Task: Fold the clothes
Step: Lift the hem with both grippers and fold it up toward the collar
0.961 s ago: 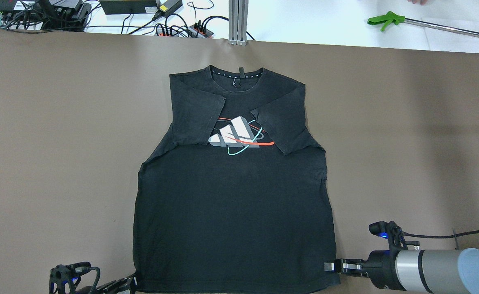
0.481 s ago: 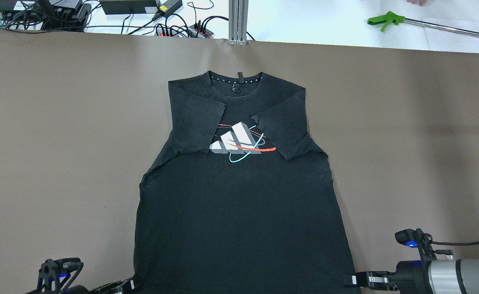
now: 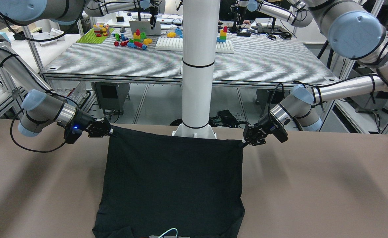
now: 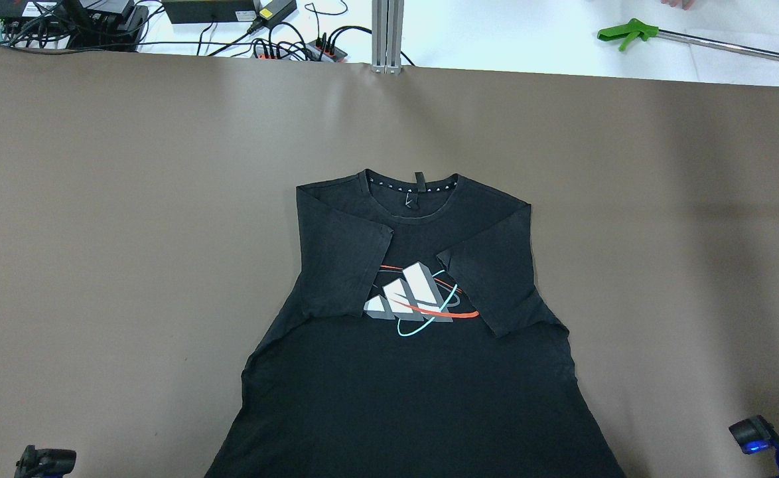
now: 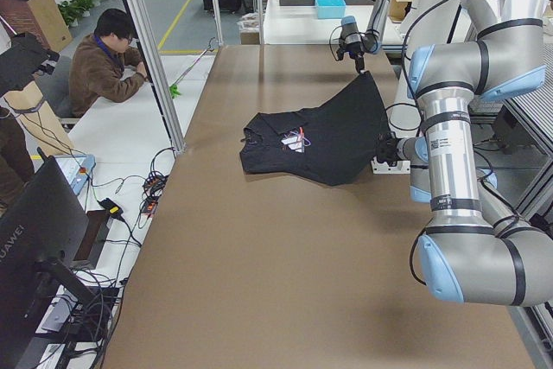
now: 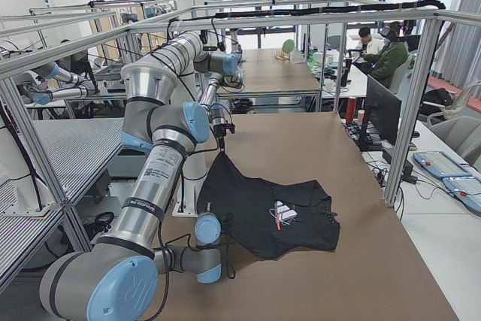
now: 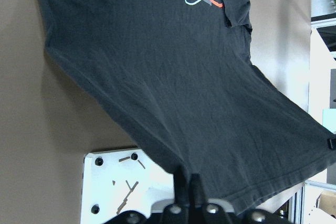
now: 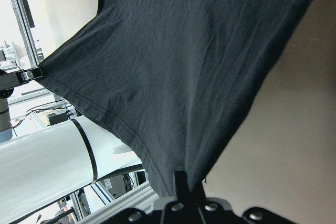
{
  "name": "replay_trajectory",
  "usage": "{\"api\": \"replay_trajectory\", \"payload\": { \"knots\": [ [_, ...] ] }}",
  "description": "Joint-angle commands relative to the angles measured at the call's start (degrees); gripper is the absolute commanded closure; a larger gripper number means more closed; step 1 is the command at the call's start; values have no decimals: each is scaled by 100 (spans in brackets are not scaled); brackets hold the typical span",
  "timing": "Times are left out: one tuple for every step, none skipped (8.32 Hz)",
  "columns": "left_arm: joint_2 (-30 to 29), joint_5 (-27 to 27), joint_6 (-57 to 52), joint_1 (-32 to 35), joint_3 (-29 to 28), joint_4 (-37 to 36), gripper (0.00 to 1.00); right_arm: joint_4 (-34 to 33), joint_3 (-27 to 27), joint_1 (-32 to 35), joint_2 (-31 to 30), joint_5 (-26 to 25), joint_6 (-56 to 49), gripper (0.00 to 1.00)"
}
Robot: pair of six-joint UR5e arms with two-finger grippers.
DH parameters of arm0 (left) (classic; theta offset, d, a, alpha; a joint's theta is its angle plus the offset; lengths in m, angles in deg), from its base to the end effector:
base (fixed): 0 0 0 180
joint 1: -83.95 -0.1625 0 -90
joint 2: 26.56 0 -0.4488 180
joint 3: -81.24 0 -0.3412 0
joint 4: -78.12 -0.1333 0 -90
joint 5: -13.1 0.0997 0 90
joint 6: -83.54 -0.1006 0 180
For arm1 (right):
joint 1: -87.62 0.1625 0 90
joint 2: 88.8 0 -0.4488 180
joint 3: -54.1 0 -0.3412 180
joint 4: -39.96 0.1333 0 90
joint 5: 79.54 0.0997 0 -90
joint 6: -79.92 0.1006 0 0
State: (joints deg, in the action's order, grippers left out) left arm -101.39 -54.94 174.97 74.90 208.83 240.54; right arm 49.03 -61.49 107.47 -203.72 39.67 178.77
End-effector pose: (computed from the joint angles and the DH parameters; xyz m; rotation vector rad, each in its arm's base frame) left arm 0.3059 -0.1244 0.3583 0.1403 1.6476 -0.2157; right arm -0.1800 -0.1545 0.4524 -0.2062 -1.7071 -0.0731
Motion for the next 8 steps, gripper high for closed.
{"api": "replay_trajectory", "payload": {
  "knots": [
    [-356,116,-11,68,-5,34,100,51,624,605,670,23,29,100],
    [-461,98,-11,148,-58,8,100,8,783,861,847,41,29,100],
    [-454,72,-11,349,-128,-35,100,-45,993,1194,1084,111,21,100],
    [-480,54,-11,490,-207,-45,100,-237,1108,1502,1269,268,-23,100],
    [-576,-7,-11,813,-251,-227,100,-491,1397,1696,1593,296,-58,100],
    [-724,-295,15,1295,-339,-447,100,-485,1913,1864,1970,235,-67,100],
    [-1048,-733,93,1805,-540,-684,100,-441,2318,1970,2400,148,-128,100],
    [-1417,-781,112,2053,-855,-808,100,-484,2444,2093,2561,112,-286,100]
  ]
}}
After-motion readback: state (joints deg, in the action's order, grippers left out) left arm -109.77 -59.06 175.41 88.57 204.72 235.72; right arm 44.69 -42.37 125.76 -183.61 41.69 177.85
